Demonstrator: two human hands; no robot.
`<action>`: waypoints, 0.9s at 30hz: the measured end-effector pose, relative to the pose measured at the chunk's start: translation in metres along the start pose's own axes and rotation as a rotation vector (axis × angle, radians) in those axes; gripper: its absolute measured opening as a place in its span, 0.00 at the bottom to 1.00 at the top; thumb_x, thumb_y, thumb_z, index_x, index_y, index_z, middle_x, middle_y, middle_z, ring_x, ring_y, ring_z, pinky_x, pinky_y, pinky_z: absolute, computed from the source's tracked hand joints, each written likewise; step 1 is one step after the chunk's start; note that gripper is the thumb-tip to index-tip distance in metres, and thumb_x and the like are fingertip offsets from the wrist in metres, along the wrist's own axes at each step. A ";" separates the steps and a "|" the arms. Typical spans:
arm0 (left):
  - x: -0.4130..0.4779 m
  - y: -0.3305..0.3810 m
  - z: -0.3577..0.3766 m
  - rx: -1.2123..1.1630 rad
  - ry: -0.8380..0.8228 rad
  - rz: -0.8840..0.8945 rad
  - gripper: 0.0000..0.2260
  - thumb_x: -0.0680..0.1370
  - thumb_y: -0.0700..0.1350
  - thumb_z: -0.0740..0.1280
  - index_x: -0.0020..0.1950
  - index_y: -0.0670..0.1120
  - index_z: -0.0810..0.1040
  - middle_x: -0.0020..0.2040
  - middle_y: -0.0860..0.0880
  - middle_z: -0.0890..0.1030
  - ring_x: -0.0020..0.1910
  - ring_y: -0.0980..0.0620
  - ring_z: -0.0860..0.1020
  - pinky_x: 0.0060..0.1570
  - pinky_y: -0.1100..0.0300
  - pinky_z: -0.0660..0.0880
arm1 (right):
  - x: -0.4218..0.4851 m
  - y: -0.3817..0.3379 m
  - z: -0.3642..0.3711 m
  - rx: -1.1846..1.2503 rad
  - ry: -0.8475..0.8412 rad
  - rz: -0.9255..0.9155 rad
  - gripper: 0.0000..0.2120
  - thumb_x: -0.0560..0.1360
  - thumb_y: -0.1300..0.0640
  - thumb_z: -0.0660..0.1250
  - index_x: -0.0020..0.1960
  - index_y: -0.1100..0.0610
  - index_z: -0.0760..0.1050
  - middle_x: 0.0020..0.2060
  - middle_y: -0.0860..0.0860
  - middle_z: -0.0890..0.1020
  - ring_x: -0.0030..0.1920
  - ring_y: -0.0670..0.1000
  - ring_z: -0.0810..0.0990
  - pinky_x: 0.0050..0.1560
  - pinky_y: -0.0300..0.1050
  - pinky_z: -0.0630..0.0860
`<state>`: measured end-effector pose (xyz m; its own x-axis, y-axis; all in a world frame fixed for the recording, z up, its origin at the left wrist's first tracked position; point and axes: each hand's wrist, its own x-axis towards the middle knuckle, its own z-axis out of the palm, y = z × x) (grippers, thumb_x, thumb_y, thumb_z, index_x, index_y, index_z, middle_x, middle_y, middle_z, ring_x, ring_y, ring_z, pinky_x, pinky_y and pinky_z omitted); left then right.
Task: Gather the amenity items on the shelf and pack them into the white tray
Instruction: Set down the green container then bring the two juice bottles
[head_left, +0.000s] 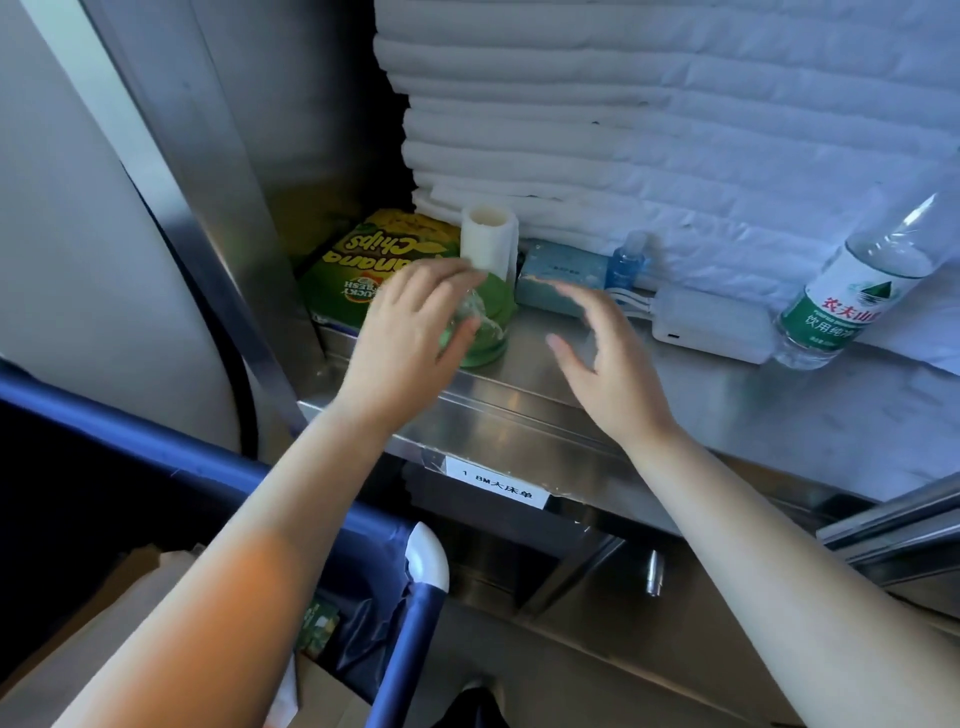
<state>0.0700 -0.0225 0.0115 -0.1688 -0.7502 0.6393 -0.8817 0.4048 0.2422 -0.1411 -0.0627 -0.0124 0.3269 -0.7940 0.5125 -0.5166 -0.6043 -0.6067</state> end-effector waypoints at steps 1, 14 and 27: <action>-0.003 0.012 0.005 0.008 0.003 0.102 0.15 0.79 0.44 0.62 0.63 0.41 0.75 0.62 0.44 0.76 0.61 0.44 0.73 0.60 0.51 0.69 | -0.008 0.007 -0.009 -0.068 0.004 0.046 0.20 0.77 0.56 0.66 0.67 0.56 0.69 0.65 0.50 0.73 0.66 0.47 0.70 0.66 0.35 0.63; -0.021 0.080 0.099 0.104 -0.318 0.094 0.22 0.78 0.57 0.54 0.64 0.46 0.76 0.62 0.46 0.77 0.61 0.44 0.74 0.59 0.51 0.67 | -0.085 0.033 -0.054 -0.693 -0.173 0.206 0.24 0.80 0.46 0.51 0.70 0.58 0.70 0.69 0.54 0.71 0.69 0.56 0.69 0.70 0.50 0.62; -0.041 0.165 0.059 -0.035 -0.478 -0.112 0.19 0.79 0.60 0.54 0.63 0.54 0.76 0.63 0.55 0.75 0.63 0.52 0.69 0.58 0.53 0.71 | -0.161 -0.031 -0.117 -0.645 -0.112 0.245 0.19 0.74 0.51 0.67 0.62 0.57 0.76 0.59 0.52 0.76 0.61 0.54 0.74 0.60 0.45 0.71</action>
<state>-0.0944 0.0445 -0.0183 -0.2640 -0.9428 0.2035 -0.8922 0.3189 0.3198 -0.2702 0.0917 -0.0056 0.2027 -0.9253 0.3205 -0.9411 -0.2746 -0.1974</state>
